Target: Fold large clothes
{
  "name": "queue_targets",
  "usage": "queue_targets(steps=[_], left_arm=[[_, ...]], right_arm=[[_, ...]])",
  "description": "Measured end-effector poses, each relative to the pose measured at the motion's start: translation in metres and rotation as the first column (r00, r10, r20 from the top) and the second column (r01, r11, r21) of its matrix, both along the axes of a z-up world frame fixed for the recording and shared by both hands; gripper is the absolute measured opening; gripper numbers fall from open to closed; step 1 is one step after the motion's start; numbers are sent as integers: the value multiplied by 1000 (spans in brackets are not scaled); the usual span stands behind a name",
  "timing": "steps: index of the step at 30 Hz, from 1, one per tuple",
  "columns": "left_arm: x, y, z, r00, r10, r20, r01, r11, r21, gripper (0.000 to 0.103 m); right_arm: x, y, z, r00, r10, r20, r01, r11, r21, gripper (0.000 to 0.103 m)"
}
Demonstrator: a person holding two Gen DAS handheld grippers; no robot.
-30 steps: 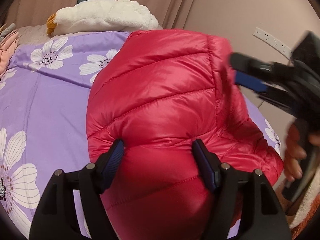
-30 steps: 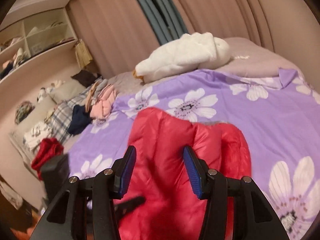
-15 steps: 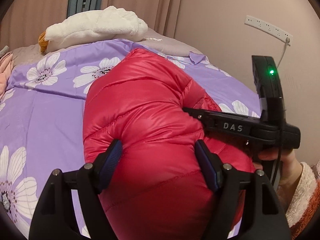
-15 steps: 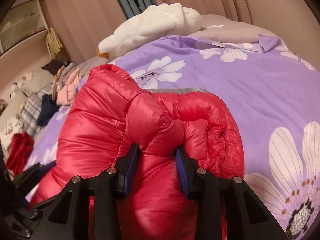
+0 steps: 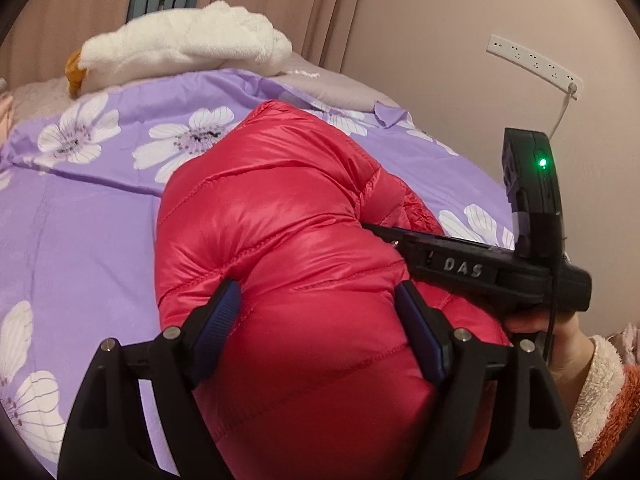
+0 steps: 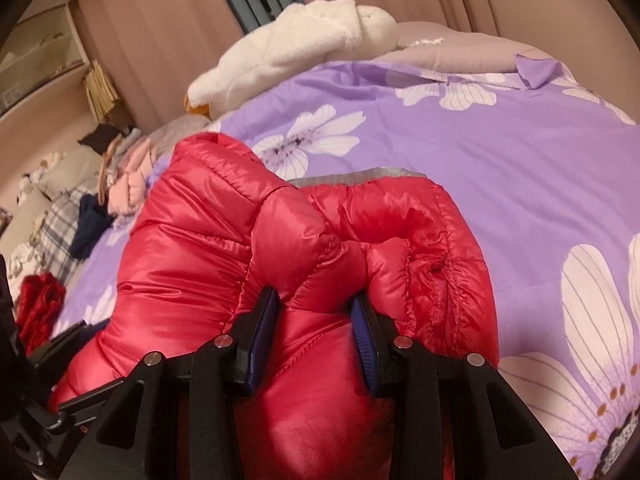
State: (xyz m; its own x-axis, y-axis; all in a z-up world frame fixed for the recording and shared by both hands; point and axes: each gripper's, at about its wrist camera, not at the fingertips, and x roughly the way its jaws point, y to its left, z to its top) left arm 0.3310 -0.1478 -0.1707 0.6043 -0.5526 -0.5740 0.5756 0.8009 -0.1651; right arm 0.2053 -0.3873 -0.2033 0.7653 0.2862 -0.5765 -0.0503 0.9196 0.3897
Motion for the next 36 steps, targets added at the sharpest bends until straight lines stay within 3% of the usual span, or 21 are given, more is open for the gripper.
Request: queue_targets(steps=[3,5,8,11,14,17,20,23,26,32,34,36], left_arm=[[-14,7,12,1000,23,-14,-23,1000,8,79],[-24,23,25,997,28,-76,-32,998,-56,78],[-40,44,36,992,-18,-124,0,989,-147,78],[-39,41,22,988,40,-149,-52,995,-79,80],[-38,39,12,984,58,-166,-72,994,-81,81],[-35,39,11,981,54,-187,-69,994,-79,81],[-35,28,5,986,47,-162,-49,999,-7,85],[-32,20,-7,983,58,-173,-55,998,26,88],[-24,20,-14,981,45,-186,-38,998,43,92],[-15,51,1,942,12,-334,-53,992,-113,90],[-16,73,13,920,-30,-391,-71,968,-240,90],[-17,100,29,920,-51,-387,-103,925,-366,90]], right_arm=[[-10,2,9,1000,-15,21,16,1000,-21,35],[-15,0,11,999,-36,29,36,999,-20,35],[-27,-15,17,998,-70,-2,70,992,106,36],[-54,-24,36,997,-72,5,70,984,164,41],[-81,-13,49,998,-42,38,40,998,51,44],[-84,-4,28,1000,-8,-25,9,999,39,45],[-67,-9,-2,991,-20,-129,36,992,121,45],[-59,-4,-7,988,12,-151,-7,999,34,45],[-57,-5,-8,989,3,-150,2,999,34,45],[-64,-34,-7,993,45,-109,-18,972,236,53],[-65,-40,-7,993,44,-111,-9,954,299,57],[-69,-44,-2,992,53,-115,-10,938,345,63]])
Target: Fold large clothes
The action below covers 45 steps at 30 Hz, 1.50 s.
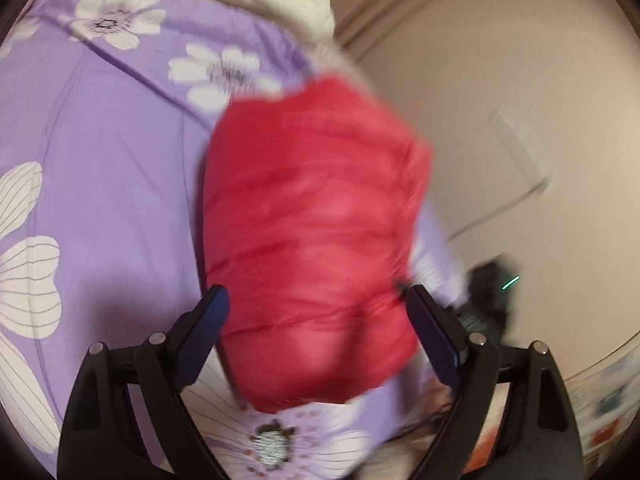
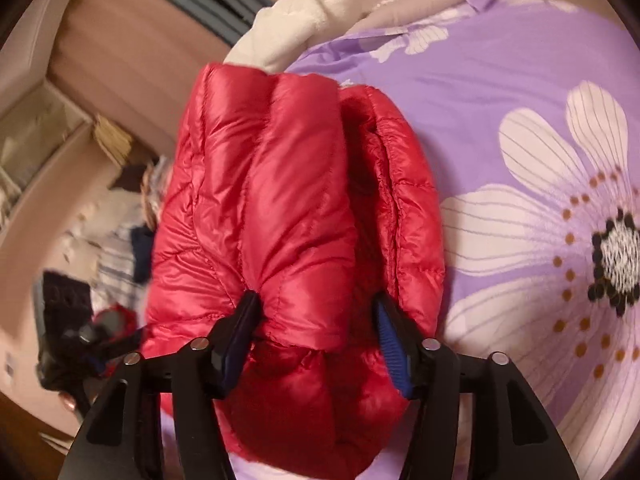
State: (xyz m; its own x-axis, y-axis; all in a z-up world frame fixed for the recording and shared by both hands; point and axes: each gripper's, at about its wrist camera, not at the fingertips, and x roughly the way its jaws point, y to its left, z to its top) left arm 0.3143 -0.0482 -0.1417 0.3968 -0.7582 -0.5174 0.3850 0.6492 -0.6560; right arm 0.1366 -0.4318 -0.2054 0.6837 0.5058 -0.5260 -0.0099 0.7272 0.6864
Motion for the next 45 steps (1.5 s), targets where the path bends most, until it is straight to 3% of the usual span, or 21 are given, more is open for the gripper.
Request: queue_targets(steps=[3,5,7,8,10,12,14,18,21,22,23,25,28,30,32,33,35,37,40,45], left_arm=[[1,31,18,991,108,75,-106,994,-27,91],[9,40,14,989,125,74,-124,992,-20,94],[25,37,-5,998,59,-31,-60,998,-21,94],[35,33,-22,993,3,-122,-9,999,-45,94],[48,23,-47,968,-61,-245,37,994,-104,93],[52,14,-61,949,-91,-301,43,986,-164,93],[55,2,-62,953,-108,-283,58,982,-180,97],[49,-27,-50,974,-102,-202,93,994,-57,101],[42,-55,-43,987,-108,-115,118,989,86,103],[39,-62,-46,989,-111,-93,122,985,121,103],[40,-62,-49,990,-107,-90,117,985,123,103],[47,-55,-63,984,-108,-145,117,992,52,103],[63,-47,-92,941,-181,-285,153,981,-119,103],[61,-50,-91,947,-175,-270,149,982,-112,103],[54,-57,-86,962,-149,-228,139,989,-57,103],[52,-59,-84,967,-140,-213,134,990,-42,102],[49,-60,-80,971,-123,-204,122,992,-19,96],[47,-58,-72,977,-102,-188,104,995,1,91],[36,-62,-58,994,-55,-99,63,995,79,86],[19,-44,-41,997,-34,-63,40,995,88,84]], right_arm=[[-10,-4,12,1000,-16,16,15,999,42,76],[-16,-10,22,998,-44,47,41,997,69,93],[-15,-19,24,997,-40,72,30,990,135,97],[-9,-22,22,997,-33,70,19,983,180,97],[5,-29,12,999,-24,27,16,965,263,97],[19,-24,5,1000,11,-21,-5,960,280,97],[27,-13,7,998,58,-13,-52,959,279,97],[29,3,22,997,81,4,-81,985,152,98],[47,17,12,991,73,-111,-76,997,-17,100],[53,13,0,987,78,-141,-80,997,-11,102],[59,10,-11,984,95,-148,-88,995,50,102],[68,-5,-40,982,113,-155,-65,957,283,103],[71,-1,-40,979,151,-135,-109,954,279,103],[73,8,-39,972,207,-113,-176,956,236,103],[74,12,-39,970,227,-90,-202,953,227,103],[73,13,-40,971,223,-82,-200,954,225,101],[67,10,-41,977,208,-38,-192,949,251,79],[60,6,-48,981,195,15,-188,921,342,62],[56,15,-38,983,180,33,-182,939,293,52],[48,49,-7,978,190,87,-203,961,190,43]])
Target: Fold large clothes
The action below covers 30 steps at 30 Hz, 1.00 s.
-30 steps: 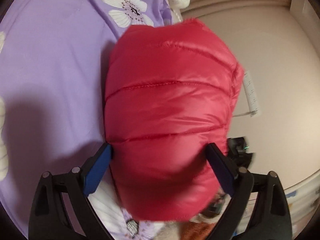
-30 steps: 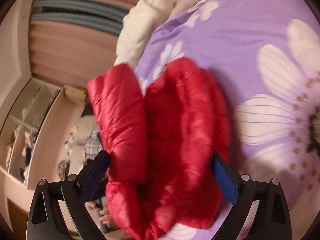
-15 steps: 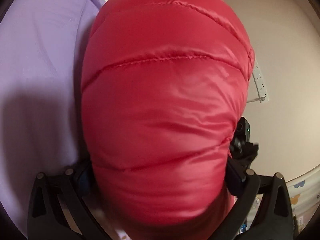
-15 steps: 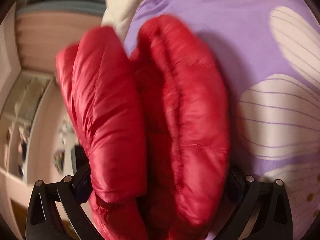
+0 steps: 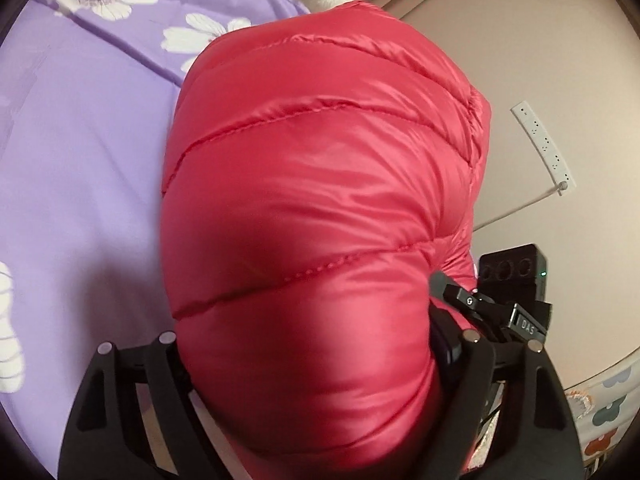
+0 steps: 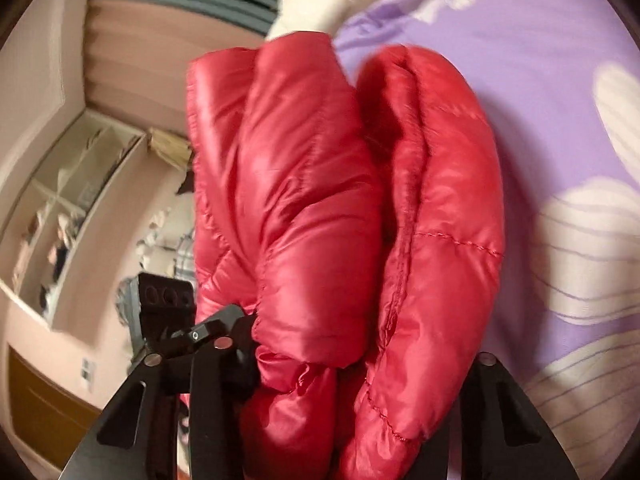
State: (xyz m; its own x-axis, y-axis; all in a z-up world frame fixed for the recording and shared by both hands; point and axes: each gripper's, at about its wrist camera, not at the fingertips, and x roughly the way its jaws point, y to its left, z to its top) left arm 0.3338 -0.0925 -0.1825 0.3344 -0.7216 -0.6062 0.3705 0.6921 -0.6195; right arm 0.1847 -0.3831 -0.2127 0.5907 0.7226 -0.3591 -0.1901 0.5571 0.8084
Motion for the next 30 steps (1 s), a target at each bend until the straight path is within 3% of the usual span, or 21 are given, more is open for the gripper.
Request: queue_targets(steps=[3,7,13,15,17,19,22,24,26,30], left_arm=[[-17,26,12,999,27,28,-26,1000,-10,84],[-15,68,17,992,106,61,-106,994,-12,84],[1,144,-2,975,224,3,-223,973,-63,86],[9,161,-21,960,267,-83,-273,959,-71,88],[12,163,-28,955,262,-138,-275,958,-83,91],[6,167,-23,957,253,-144,-262,964,-50,90],[-19,179,5,949,316,1,-316,949,6,90],[-41,187,26,912,391,121,-398,917,35,82],[-56,192,35,895,411,174,-429,900,81,69],[-71,167,42,910,368,192,-374,927,-3,62]], right_arm=[[4,23,11,998,45,32,-45,999,10,43],[37,57,15,993,112,36,-112,994,6,43],[81,118,14,978,207,-5,-207,977,-47,44],[92,135,-4,976,205,-71,-208,977,-37,49],[90,137,-14,976,204,-76,-207,978,-36,64],[80,133,-16,978,195,-78,-202,975,-91,78],[79,123,-9,984,164,-68,-171,979,-113,79],[74,126,-5,986,149,-75,-157,980,-121,79],[63,130,10,989,125,-73,-136,977,-164,79],[49,128,51,995,89,37,-74,950,-302,79]])
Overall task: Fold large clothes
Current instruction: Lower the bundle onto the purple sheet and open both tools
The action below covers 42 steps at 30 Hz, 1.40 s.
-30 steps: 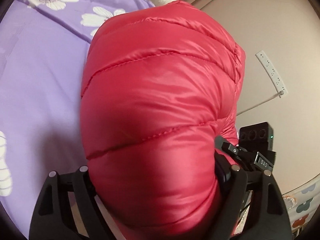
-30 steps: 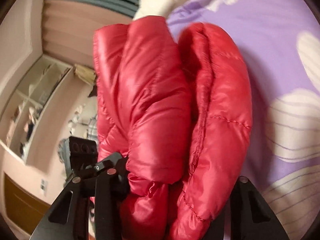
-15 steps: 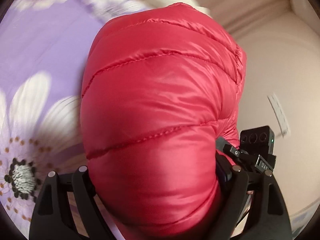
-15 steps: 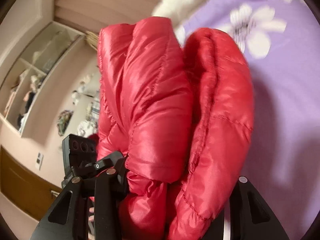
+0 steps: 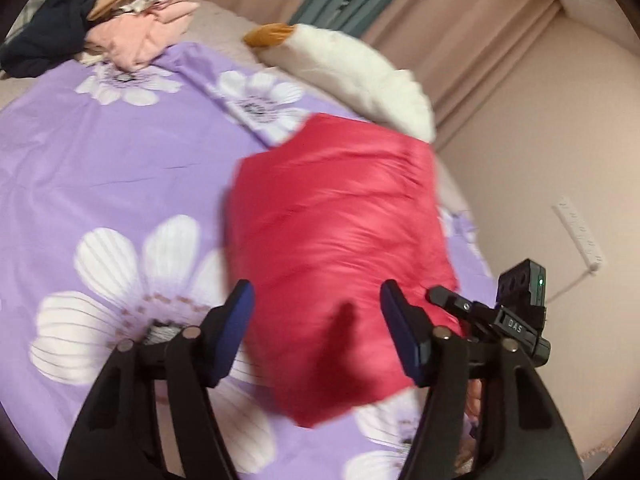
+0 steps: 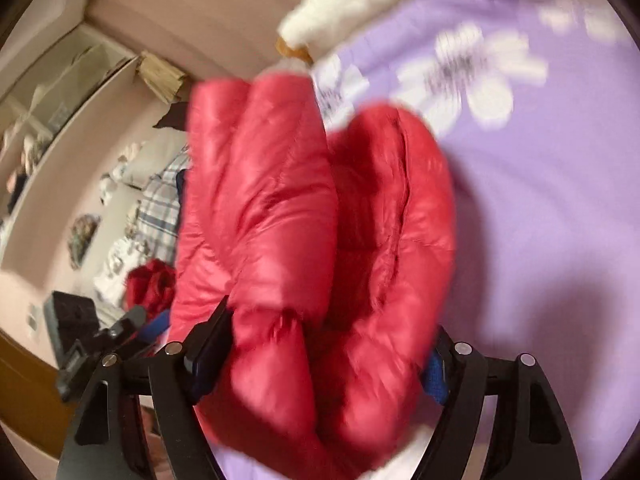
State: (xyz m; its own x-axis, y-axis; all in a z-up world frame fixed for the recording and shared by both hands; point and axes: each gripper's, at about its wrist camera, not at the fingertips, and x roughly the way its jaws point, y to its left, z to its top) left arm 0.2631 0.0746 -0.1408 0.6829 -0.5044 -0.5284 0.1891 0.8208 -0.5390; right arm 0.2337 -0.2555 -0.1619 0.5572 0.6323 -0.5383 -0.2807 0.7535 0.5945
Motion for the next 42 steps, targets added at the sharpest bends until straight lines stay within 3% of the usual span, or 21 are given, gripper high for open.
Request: queue_targets(steps=[2,4,7,10,12,14,17,20,25,30,34,38,39,40,41,42], left_arm=[[-6,-25,14,1000,-21,13,20,998,67,62],[-2,-44,7,1000,-17,-9,18,988,155,62],[-10,-49,2,1000,-21,11,18,970,243,62],[-9,-56,-4,998,-48,46,32,951,308,63],[4,-53,-11,997,-65,36,51,954,295,62],[13,-49,-20,997,-73,10,67,950,304,63],[17,-47,-28,997,-81,-18,82,942,327,63],[15,-53,-34,998,-67,-14,67,930,363,63],[20,-64,-45,1000,-25,-3,24,906,423,64],[26,-57,-48,1000,-21,-5,22,919,393,66],[15,-51,-34,1000,17,-12,-12,930,368,71],[2,-42,-17,996,74,-42,-56,941,333,72],[-1,-38,-11,995,85,-50,-65,947,315,73],[-4,-36,-6,994,94,-52,-74,950,304,74],[-7,-35,-3,994,99,-46,-80,949,305,75],[-10,-35,1,994,104,-36,-87,944,317,76]], right_arm=[[-15,-3,20,996,-24,81,28,999,-42,79],[-27,-4,37,988,-44,151,51,998,-45,77],[-39,-7,56,965,-39,258,53,998,-46,64],[-34,15,59,946,61,319,-46,997,-54,54],[-18,33,45,957,108,269,-79,990,-114,37],[9,43,12,986,82,143,-59,985,-160,12],[29,46,-23,998,53,42,-46,989,-141,0],[25,58,-38,995,55,78,-34,969,-243,0],[32,46,-65,999,26,46,-20,990,-139,0],[16,63,-47,994,-1,105,26,972,-232,0],[4,69,-25,994,-14,107,43,962,-271,0],[-6,62,-11,997,-1,79,20,970,-241,0],[-9,60,-6,997,5,78,13,973,-231,2],[-12,56,-4,996,10,83,8,976,-219,15],[-14,54,-2,996,16,90,3,979,-205,37],[-16,52,-1,995,32,96,-15,984,-178,49]])
